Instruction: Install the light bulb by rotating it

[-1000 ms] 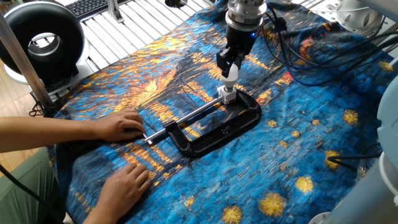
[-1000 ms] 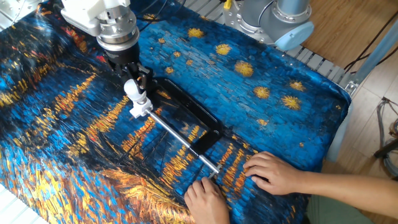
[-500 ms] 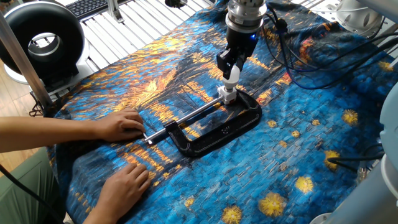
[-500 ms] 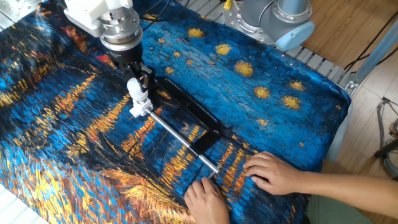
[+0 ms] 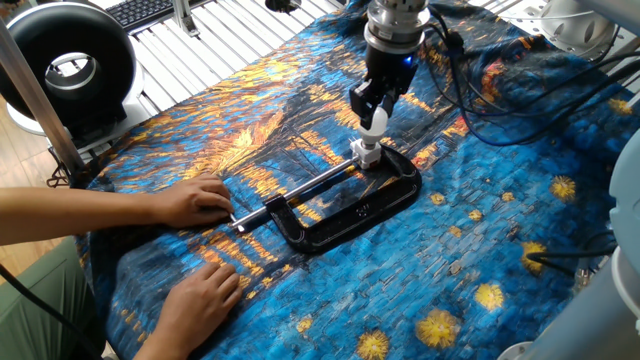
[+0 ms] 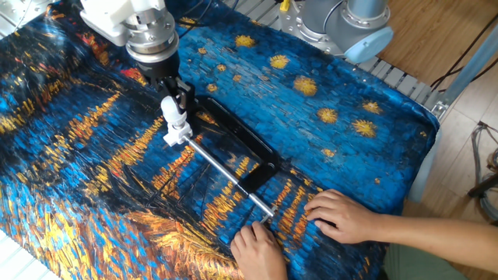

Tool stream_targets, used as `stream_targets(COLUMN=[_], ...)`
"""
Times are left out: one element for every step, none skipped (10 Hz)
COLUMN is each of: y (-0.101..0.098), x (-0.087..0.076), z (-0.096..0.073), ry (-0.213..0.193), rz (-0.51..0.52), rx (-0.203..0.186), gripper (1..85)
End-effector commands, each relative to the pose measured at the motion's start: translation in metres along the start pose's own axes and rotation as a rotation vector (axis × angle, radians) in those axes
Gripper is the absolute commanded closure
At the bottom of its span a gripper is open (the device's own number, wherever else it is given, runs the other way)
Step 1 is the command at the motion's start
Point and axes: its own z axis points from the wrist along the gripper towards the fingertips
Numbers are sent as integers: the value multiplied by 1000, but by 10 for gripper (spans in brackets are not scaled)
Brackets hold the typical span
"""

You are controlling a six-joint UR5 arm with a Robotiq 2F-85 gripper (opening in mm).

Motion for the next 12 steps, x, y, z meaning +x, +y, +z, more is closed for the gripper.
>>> stream_targets(y=[1,2,3,3,2,2,1,-1,1,5,8,9], x=[2,2,3,3,3,1,-3,-6,-9,-11,-11,-10], z=[-2,-2,-1,0,0,2,3,3,3,3,3,4], ry=[3,5,3,3,3,3,0,-2,-5,-9,-7,-1], rz=[32,36,42,44,39,26,16,3,-8,-17,-31,-51], rx=[-9,-9,-9,-5,-5,-1,5,14,17,17,11,8], gripper=[537,540,540,550,553,550,550,550,550,553,553,553])
